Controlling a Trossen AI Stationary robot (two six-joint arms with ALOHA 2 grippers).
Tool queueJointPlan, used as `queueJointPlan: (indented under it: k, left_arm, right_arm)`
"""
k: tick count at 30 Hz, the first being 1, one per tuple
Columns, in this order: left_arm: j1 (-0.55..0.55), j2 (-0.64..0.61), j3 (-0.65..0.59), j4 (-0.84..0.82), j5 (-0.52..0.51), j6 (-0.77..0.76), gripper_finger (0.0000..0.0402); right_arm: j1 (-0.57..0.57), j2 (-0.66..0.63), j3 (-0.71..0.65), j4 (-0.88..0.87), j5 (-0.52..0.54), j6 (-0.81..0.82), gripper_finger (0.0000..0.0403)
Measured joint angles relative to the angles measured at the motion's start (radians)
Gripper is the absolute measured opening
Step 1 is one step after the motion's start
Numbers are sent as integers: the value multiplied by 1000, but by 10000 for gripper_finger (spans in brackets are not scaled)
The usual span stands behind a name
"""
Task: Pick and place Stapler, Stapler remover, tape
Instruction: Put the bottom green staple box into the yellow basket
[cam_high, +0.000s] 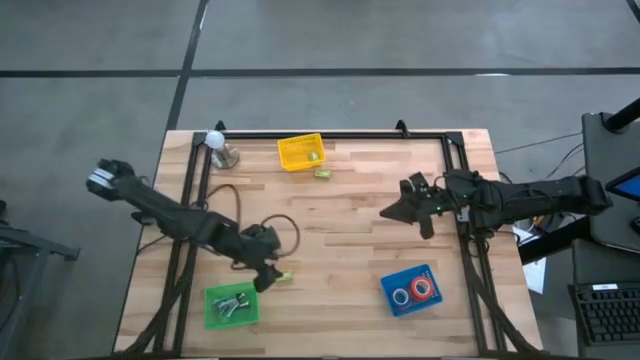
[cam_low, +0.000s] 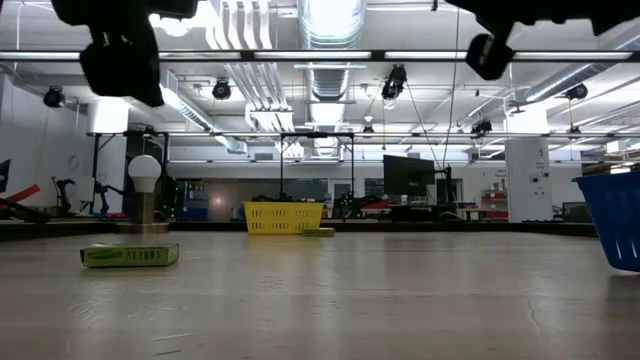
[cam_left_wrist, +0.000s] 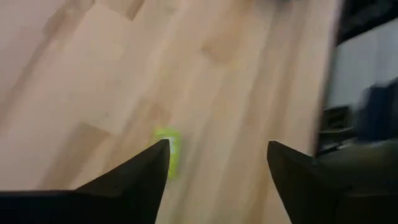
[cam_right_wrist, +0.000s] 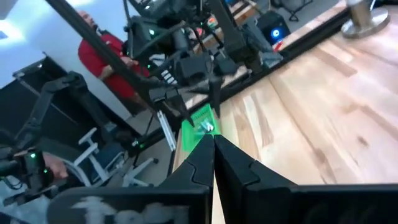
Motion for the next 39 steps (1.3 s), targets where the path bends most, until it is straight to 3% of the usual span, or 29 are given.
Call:
queueJointPlan:
  k: [3,11,18,28,32,39]
  left_arm:
    - [1,116,72,-96,-12,79,284]
    - [5,310,117,-103,-20,150,282]
    - [5,402,110,-99,37,138,278]
    - [12,486,113,-92,49,153,252]
    - [27,495,118,-99,51,139,219]
    - [67,483,117,-97,75,115,110]
  right_arm:
    - [1,-49,-53,5,1,3,8]
    - [3,-119,-104,34,1,-1,8]
    - [30,-153,-110,37,0,-142,9]
    - [29,-154,-156,30,-1,-107,9]
    - [31,-177,-173,47,-3,-165,9]
    - [31,-313,-271,106,-56,-247,9]
